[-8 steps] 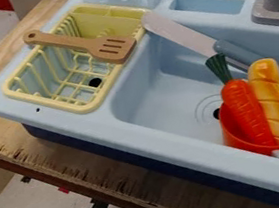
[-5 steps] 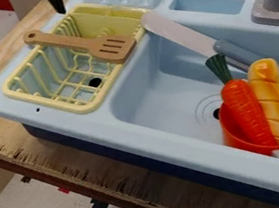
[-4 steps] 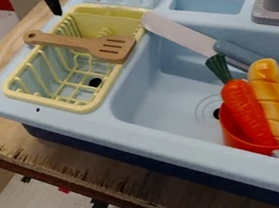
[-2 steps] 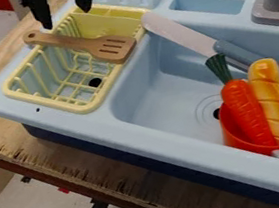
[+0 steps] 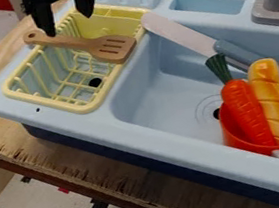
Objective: Moved the wooden spatula from the top of the yellow basket and put it inside
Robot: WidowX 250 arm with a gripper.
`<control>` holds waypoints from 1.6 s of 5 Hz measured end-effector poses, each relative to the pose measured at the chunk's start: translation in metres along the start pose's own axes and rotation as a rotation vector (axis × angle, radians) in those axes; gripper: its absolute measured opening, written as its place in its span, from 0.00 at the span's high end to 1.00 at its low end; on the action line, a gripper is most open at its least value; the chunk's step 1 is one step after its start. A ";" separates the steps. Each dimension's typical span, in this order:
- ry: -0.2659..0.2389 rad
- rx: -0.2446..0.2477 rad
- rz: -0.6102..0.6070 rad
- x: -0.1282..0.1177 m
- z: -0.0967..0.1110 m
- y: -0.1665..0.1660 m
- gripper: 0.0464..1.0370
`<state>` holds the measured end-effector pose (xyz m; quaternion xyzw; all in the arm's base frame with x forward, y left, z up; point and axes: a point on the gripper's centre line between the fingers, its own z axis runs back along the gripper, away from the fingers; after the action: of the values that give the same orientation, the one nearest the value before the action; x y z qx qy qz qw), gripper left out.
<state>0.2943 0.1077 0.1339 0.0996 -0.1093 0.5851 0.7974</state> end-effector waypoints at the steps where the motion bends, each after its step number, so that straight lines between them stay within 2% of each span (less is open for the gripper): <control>1: -0.008 0.049 0.082 -0.010 -0.007 0.007 0.05; 2: 0.004 0.059 0.208 -0.016 -0.015 0.010 0.05; 3: 0.007 0.042 0.259 -0.015 -0.017 0.010 0.08; 4: 0.024 0.019 0.288 -0.014 -0.018 0.007 0.35; 5: 0.057 0.021 0.311 -0.013 -0.020 0.010 0.64; 6: 0.084 0.032 0.336 -0.010 -0.021 0.010 0.77; 7: 0.078 0.017 0.342 -0.008 -0.022 0.008 0.77; 8: 0.087 -0.018 0.326 0.002 -0.019 0.006 0.77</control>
<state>0.2897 0.1167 0.1160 0.0479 -0.0945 0.7096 0.6966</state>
